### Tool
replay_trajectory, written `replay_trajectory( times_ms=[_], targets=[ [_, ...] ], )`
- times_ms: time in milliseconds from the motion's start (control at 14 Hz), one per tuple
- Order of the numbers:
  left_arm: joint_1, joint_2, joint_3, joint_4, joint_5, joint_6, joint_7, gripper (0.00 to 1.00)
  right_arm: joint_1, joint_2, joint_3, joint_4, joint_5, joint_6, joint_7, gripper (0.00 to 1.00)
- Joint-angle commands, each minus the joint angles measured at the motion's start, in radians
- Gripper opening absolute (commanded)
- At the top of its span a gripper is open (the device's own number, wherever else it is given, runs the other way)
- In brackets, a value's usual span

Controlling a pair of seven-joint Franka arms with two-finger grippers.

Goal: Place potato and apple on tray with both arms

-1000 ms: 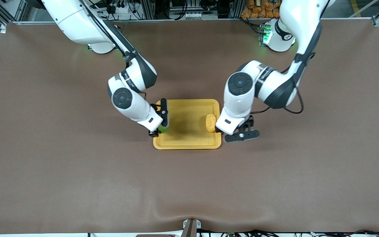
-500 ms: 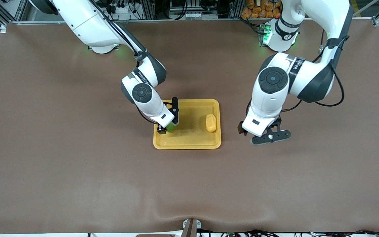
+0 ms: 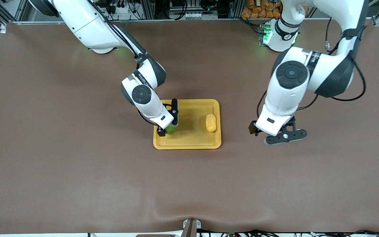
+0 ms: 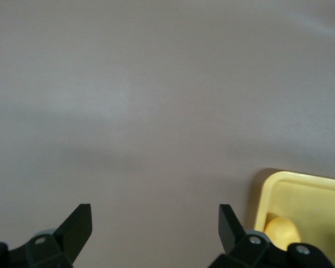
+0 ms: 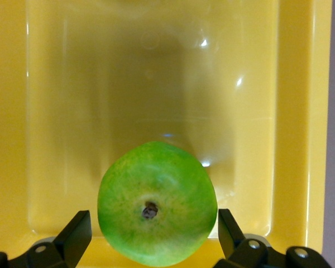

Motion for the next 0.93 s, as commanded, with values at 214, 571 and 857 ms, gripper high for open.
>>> replay_trajectory(
  times_ms=[214,571,857],
  targets=[
    [0.083,-0.112,-0.011,-0.006,-0.029,-0.121,0.160,1.00,-0.040,-0.090,-0.001,0.009,-0.027,-0.166,0.010,1.00],
    [0.161,-0.177,-0.006,-0.004,-0.153,-0.184,0.240,1.00,-0.156,-0.213,-0.001,0.011,-0.027,-0.348,-0.002,1.00],
    [0.233,-0.212,-0.006,0.014,-0.173,-0.251,0.417,1.00,-0.289,-0.307,0.001,0.011,-0.026,-0.402,-0.076,1.00]
  ],
)
